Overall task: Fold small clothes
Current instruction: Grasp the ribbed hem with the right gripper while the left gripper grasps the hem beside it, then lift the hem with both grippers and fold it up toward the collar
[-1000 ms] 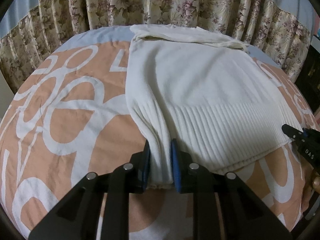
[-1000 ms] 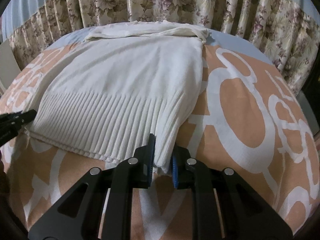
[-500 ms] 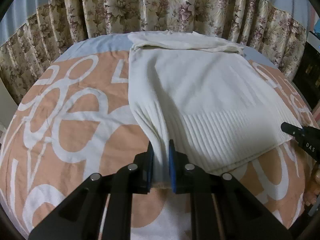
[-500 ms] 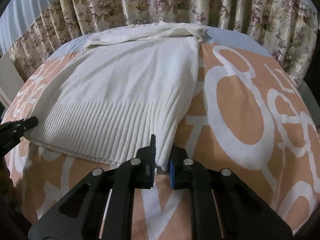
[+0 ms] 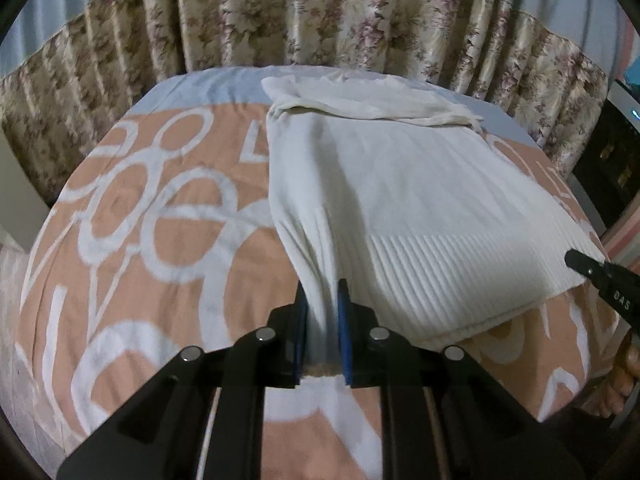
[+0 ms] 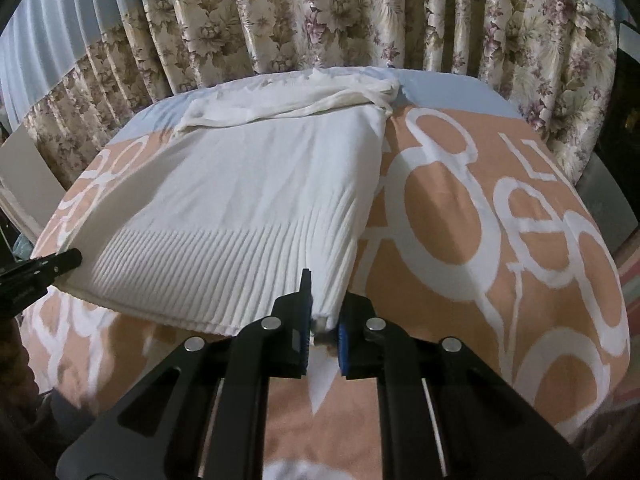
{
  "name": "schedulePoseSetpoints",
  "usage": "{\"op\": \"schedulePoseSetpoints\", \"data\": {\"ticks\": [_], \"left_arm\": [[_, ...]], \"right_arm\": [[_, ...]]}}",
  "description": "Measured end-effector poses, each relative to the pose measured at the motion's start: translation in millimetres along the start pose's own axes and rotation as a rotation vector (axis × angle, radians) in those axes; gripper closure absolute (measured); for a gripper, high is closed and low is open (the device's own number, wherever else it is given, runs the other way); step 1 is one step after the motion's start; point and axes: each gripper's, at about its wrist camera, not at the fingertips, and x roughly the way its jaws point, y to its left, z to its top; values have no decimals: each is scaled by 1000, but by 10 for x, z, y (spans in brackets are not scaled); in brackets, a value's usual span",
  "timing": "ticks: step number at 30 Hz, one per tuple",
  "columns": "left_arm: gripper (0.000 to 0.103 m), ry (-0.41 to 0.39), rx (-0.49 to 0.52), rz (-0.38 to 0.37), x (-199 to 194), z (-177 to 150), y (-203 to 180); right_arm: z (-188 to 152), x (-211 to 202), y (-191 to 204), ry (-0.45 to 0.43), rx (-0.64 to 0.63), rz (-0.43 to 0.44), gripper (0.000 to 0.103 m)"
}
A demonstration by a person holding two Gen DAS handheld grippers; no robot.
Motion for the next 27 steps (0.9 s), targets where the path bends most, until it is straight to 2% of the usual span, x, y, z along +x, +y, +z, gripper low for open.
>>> {"op": "schedulePoseSetpoints", "data": {"ticks": [6, 10, 14, 20, 27], "left_arm": [[89, -10, -11, -9, -175, -44, 5], [89, -32, -22, -7, -162, 61, 17], [89, -59, -10, -3, -119, 323, 17], [89, -74, -31, -9, 52, 870, 90], [88, -136, -17, 46, 381, 1599, 78]], "right_arm": [[-133, -211, 79, 9, -18, -9, 94], [-54, -192, 57, 0, 2, -1, 94], [206, -145, 49, -42, 17, 9, 94], [846, 16, -62, -108, 76, 54, 94], [1529, 353, -27, -151, 10, 25, 94]]}}
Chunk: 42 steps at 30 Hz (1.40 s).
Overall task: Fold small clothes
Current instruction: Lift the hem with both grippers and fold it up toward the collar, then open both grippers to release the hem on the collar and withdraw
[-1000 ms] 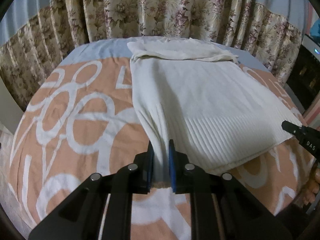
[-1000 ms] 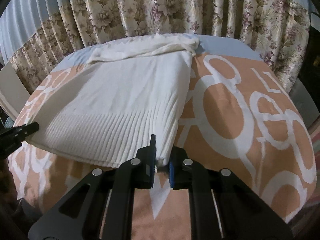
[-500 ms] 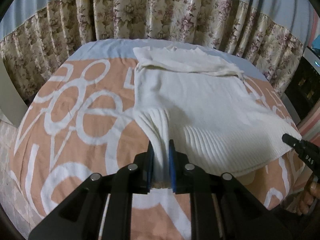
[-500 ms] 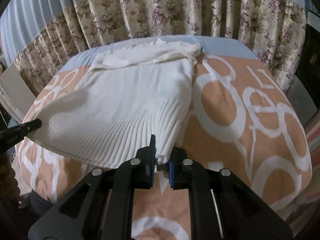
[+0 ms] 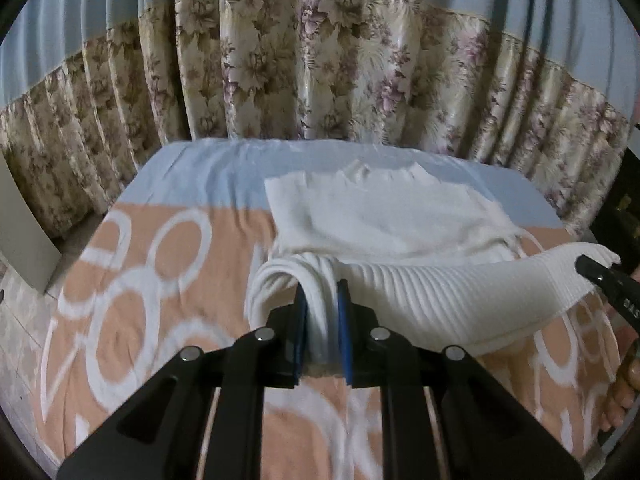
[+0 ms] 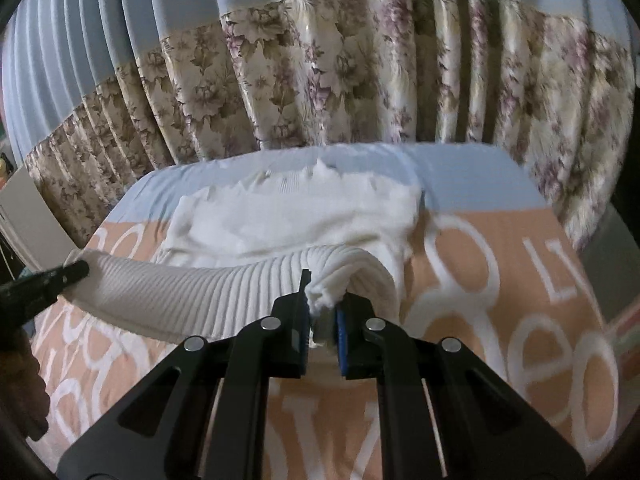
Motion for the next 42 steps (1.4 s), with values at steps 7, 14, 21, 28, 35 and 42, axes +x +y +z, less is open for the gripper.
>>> {"op": "schedulePoseSetpoints", "data": {"ticks": [7, 14, 21, 28, 35, 42], "left_arm": [[88, -30, 55, 13, 562, 473, -58], [88, -9, 109, 44, 1133, 834, -108], [86, 29, 142, 73, 1693, 1068, -148], [72, 77, 85, 90, 2151, 1290, -7], [72, 50, 88, 131, 2213, 1522, 162], [72, 46, 79, 132, 2074, 1452, 251]], "right_arm": [[451, 474, -82, 8, -29, -14, 94], [771, 1037, -214, 51, -49, -30, 94], [1047, 1636, -313, 89, -38, -54, 94], [1200, 2189, -506, 164, 2, -102, 88], [1500, 2293, -646, 135, 11, -121, 86], [1462, 2122, -683, 110, -39, -133, 79]]}}
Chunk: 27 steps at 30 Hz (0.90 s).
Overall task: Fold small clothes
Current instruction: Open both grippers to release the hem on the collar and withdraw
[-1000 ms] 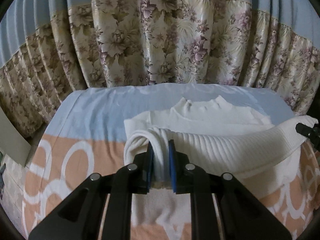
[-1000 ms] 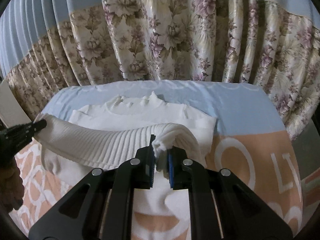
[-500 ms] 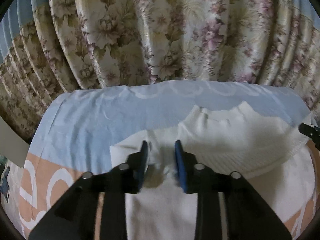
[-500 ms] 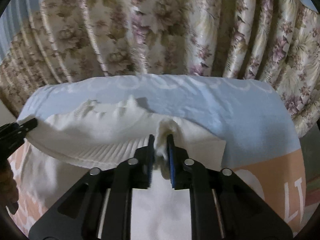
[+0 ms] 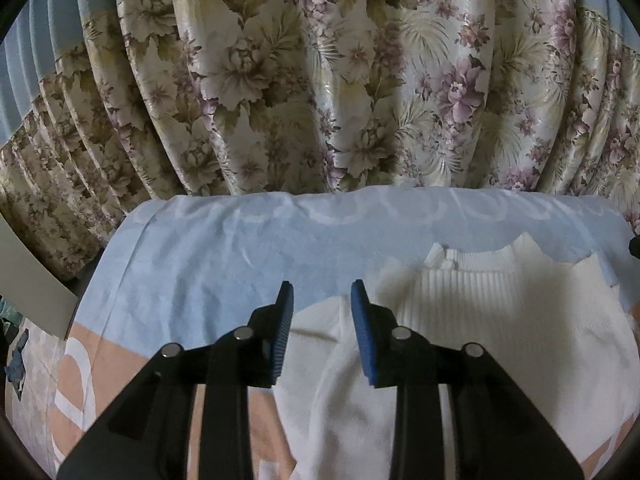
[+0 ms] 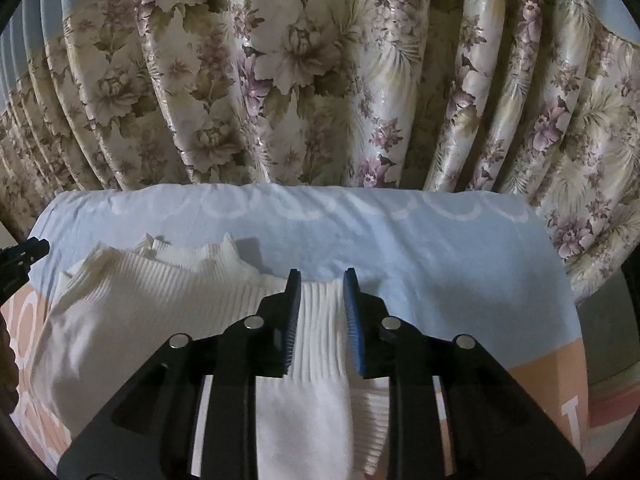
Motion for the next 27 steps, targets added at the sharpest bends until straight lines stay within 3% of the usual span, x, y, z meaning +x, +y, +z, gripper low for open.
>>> {"op": "schedulePoseSetpoints", "data": {"ticks": [7, 10, 15, 18, 21, 23, 27], "left_arm": [[72, 1, 44, -17, -258, -289, 27], [72, 17, 58, -25, -369, -446, 31], [59, 32, 35, -61, -522, -683, 7], [40, 47, -4, -85, -567, -772, -20], [32, 55, 0, -114, -616, -816, -116], [27, 38, 23, -106, -663, -836, -205], [26, 34, 11, -110, -697, -850, -260]], "right_arm": [[-298, -224, -145, 8, -3, -21, 49], [-470, -381, -179, 0, -12, -2, 43], [-677, -599, -156, -18, -24, 3, 29], [-754, -649, -164, -11, 8, 21, 26], [-771, -670, -193, -9, 37, 31, 22], [-775, -677, -209, -11, 41, 23, 21], [-799, -671, -247, -2, 55, 11, 21]]}}
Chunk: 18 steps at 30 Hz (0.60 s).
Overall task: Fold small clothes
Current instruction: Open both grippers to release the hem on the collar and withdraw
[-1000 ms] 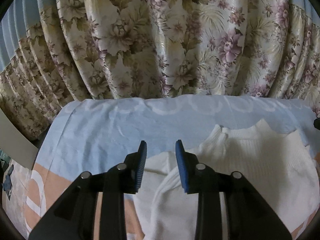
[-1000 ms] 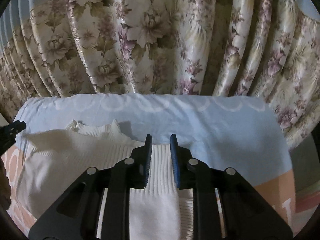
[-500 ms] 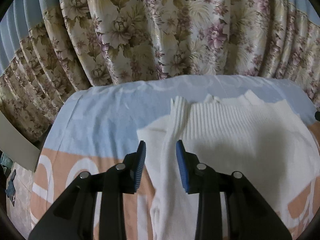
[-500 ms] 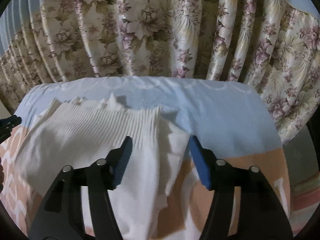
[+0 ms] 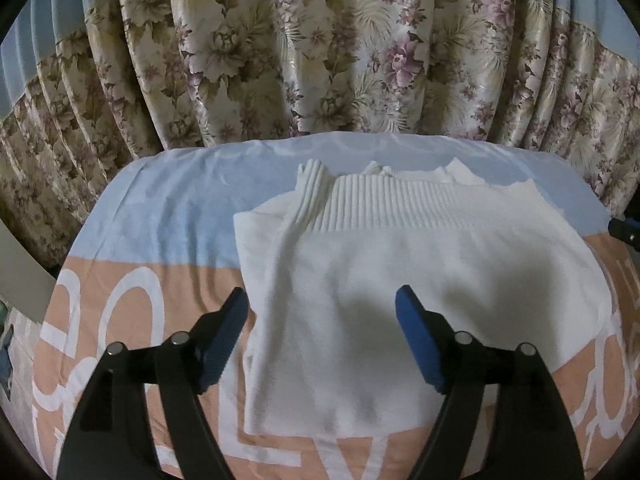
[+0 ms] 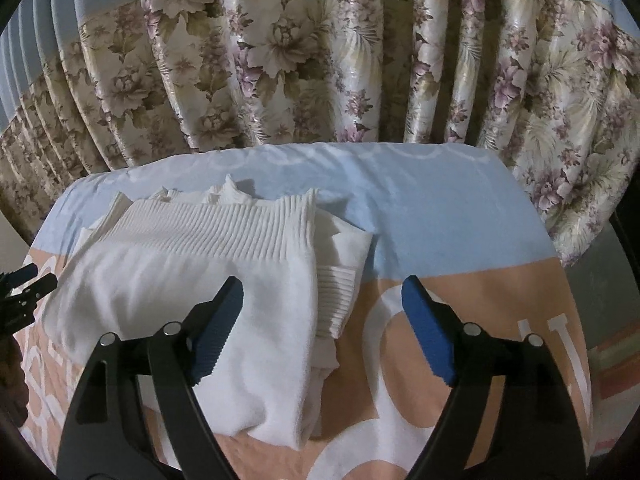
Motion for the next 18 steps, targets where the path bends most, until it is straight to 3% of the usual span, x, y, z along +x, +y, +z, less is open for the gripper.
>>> {"op": "schedulePoseSetpoints", "data": {"ticks": [18], "left_arm": [[26, 23, -55, 20, 100, 16, 116]], "right_arm": [[-100, 176, 6, 54, 7, 4, 21]]}}
